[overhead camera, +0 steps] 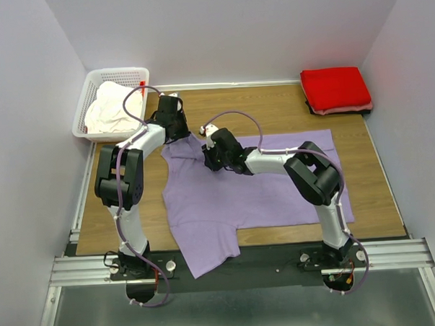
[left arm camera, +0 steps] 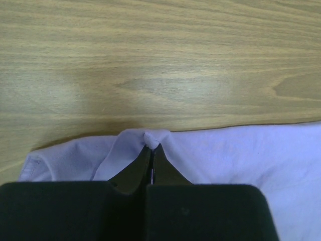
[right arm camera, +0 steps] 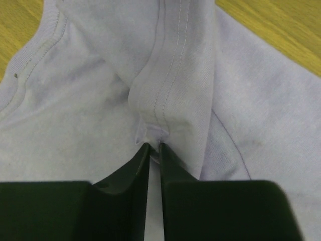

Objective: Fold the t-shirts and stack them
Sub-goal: Fold the tshirt

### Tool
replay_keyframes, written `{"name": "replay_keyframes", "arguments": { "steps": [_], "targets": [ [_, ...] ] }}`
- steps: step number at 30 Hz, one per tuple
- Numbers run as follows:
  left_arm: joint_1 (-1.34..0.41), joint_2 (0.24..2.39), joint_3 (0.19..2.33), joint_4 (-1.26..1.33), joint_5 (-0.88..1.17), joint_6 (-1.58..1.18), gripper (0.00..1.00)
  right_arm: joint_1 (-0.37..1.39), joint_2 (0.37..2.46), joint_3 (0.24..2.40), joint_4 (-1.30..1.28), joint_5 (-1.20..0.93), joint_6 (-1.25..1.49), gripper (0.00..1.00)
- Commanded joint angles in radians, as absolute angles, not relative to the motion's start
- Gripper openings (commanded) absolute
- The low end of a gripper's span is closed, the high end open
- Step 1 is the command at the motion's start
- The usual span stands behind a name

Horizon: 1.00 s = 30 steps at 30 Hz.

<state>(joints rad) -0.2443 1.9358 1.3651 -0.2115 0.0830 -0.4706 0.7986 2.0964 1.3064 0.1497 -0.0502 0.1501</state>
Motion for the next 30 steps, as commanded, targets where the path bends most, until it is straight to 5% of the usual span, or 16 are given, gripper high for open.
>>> {"name": "replay_keyframes", "arguments": {
  "steps": [1, 3, 18, 30],
  "targets": [
    [-0.245, 1.911, 1.348, -0.209, 0.071, -0.454, 0.00, 0.808, 2.121, 1.312, 0.164, -0.008, 0.155, 0.10],
    [-0.245, 1.907, 1.344, -0.207, 0.072, -0.456, 0.00, 0.810, 2.121, 1.313, 0.164, -0.005, 0.158, 0.00],
    [-0.245, 1.777, 1.307, -0.261, 0.081, -0.468, 0.00, 0.808, 1.953, 1.284, 0.068, -0.061, 0.135, 0.00],
    [-0.249, 1.496, 1.071, -0.331, 0.110, -0.476, 0.00, 0.807, 1.841, 1.186, -0.040, -0.032, -0.039, 0.00]
  ]
}}
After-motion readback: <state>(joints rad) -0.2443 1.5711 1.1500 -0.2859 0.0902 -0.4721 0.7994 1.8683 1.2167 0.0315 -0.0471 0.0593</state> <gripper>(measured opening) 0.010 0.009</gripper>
